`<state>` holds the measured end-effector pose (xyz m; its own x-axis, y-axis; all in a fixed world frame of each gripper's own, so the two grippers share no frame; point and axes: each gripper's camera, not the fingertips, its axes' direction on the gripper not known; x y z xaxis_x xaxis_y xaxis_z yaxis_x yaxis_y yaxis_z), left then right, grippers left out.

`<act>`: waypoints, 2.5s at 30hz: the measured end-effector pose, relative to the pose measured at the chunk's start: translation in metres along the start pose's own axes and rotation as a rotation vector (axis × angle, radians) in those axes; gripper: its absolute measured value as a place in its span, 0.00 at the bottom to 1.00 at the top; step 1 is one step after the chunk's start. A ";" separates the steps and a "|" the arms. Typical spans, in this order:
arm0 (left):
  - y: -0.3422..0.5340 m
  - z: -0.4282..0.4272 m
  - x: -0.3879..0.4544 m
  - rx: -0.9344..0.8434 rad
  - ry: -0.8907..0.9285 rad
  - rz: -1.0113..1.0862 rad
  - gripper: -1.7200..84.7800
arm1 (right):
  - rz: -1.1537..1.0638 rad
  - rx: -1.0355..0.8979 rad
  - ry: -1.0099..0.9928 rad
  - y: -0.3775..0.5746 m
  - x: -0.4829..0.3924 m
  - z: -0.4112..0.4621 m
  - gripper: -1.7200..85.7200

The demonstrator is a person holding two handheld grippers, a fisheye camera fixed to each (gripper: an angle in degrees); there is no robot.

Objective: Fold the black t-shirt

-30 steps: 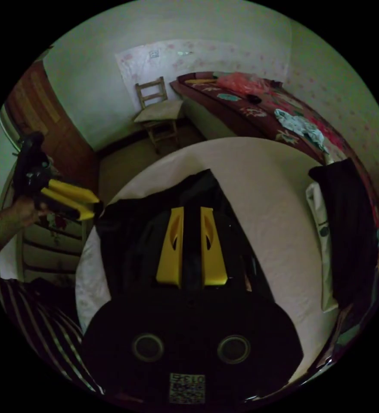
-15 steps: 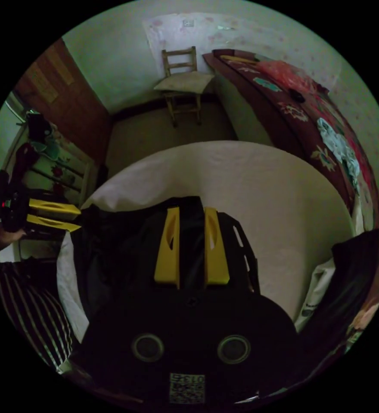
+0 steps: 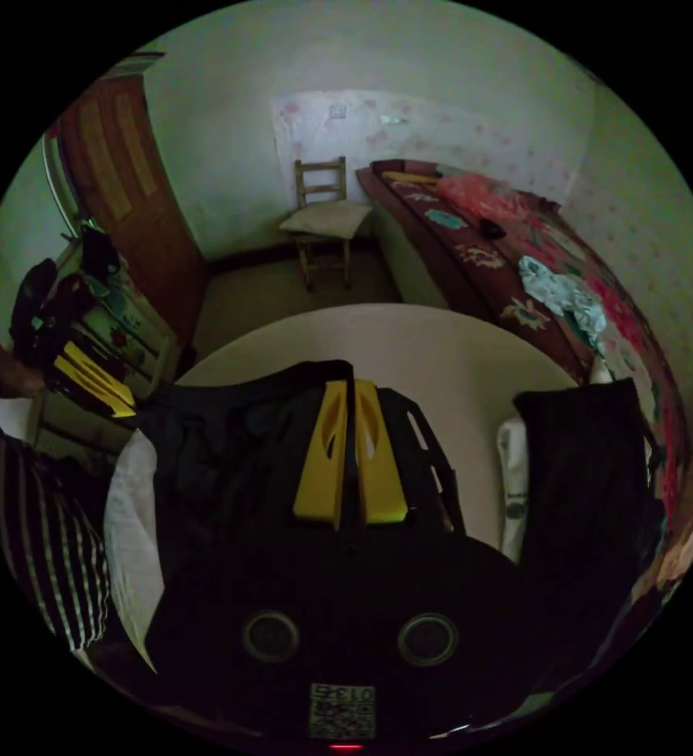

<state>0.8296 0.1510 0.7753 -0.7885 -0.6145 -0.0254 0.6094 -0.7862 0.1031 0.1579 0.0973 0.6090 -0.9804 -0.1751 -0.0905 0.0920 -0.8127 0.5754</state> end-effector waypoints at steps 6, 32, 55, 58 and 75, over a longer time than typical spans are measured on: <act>-0.024 -0.006 0.110 0.095 0.132 0.217 0.02 | 0.080 0.105 0.082 0.137 0.016 -0.098 0.03; -0.121 0.256 0.596 -0.130 0.302 0.783 0.05 | 0.290 -0.216 0.256 0.641 0.050 -0.206 0.05; -0.170 0.364 0.691 -0.137 0.180 0.699 0.08 | 0.540 -0.519 0.347 0.768 0.041 -0.155 0.03; -0.173 0.367 0.711 -0.151 0.195 0.773 0.10 | 0.581 -0.478 0.481 0.774 0.036 -0.180 0.02; -0.159 0.342 0.601 -0.060 -0.040 0.417 0.08 | 0.739 -0.378 -0.013 0.815 -0.121 -0.172 0.09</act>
<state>0.2306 -0.0711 1.0834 -0.4749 -0.8789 0.0451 0.8800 -0.4735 0.0384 0.3816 -0.6397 0.9492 -0.6464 -0.7322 0.2146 0.7629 -0.6235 0.1708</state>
